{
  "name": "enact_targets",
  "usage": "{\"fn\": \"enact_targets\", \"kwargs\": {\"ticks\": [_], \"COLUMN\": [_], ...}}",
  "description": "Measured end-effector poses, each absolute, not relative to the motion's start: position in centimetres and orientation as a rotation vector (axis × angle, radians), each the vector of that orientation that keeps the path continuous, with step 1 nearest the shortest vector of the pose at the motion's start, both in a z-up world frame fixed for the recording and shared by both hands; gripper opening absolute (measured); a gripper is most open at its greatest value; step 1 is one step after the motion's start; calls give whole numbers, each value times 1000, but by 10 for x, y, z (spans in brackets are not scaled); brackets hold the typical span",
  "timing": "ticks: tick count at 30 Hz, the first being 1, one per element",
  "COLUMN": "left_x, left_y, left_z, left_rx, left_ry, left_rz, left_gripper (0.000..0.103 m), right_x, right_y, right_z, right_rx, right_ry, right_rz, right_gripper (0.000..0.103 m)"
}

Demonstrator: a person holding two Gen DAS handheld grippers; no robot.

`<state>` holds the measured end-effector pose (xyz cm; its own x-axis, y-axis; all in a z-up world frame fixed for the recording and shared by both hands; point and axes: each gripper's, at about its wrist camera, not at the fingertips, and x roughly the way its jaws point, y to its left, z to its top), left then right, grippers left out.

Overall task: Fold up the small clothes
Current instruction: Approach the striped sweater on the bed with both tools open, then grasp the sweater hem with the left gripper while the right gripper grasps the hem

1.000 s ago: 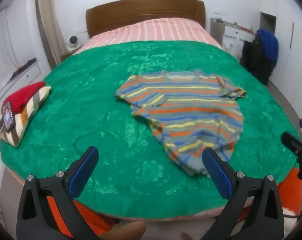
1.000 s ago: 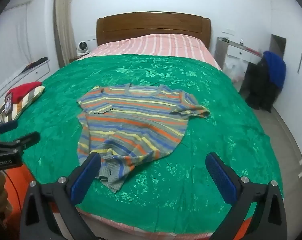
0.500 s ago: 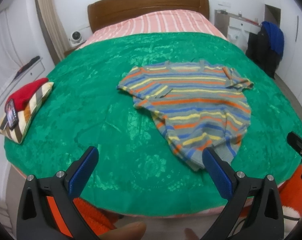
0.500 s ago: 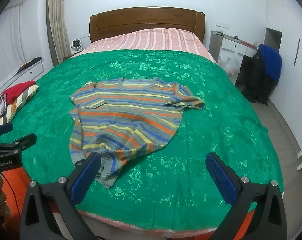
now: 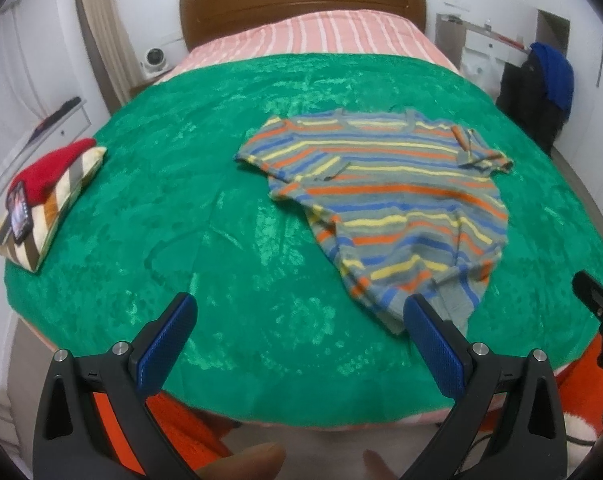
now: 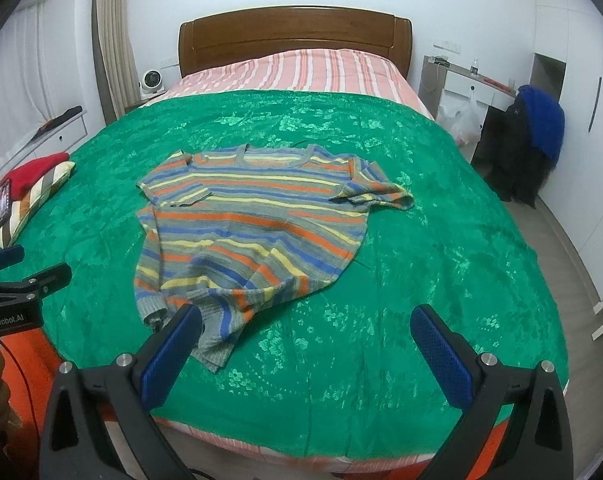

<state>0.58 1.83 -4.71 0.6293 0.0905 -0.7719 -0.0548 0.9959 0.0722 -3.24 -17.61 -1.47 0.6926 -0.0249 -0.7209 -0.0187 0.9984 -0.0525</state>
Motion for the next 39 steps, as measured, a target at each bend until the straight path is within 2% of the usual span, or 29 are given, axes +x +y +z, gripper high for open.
{"fn": "enact_targets", "kwargs": {"ticks": [24, 34, 39], "left_x": [2, 11, 49], "left_y": [23, 32, 20], "left_z": [-51, -71, -107], "left_rx": [13, -58, -130], "left_ry": [885, 933, 1013], "left_rz": [73, -31, -219], "left_gripper": [103, 103, 99], "right_x": [-33, -31, 6], "right_y": [-173, -178, -200], "right_z": [-20, -25, -68], "right_rx": [-53, -30, 225], "right_ry": [820, 830, 942], "right_rz": [13, 24, 192], "right_gripper": [103, 103, 103]}}
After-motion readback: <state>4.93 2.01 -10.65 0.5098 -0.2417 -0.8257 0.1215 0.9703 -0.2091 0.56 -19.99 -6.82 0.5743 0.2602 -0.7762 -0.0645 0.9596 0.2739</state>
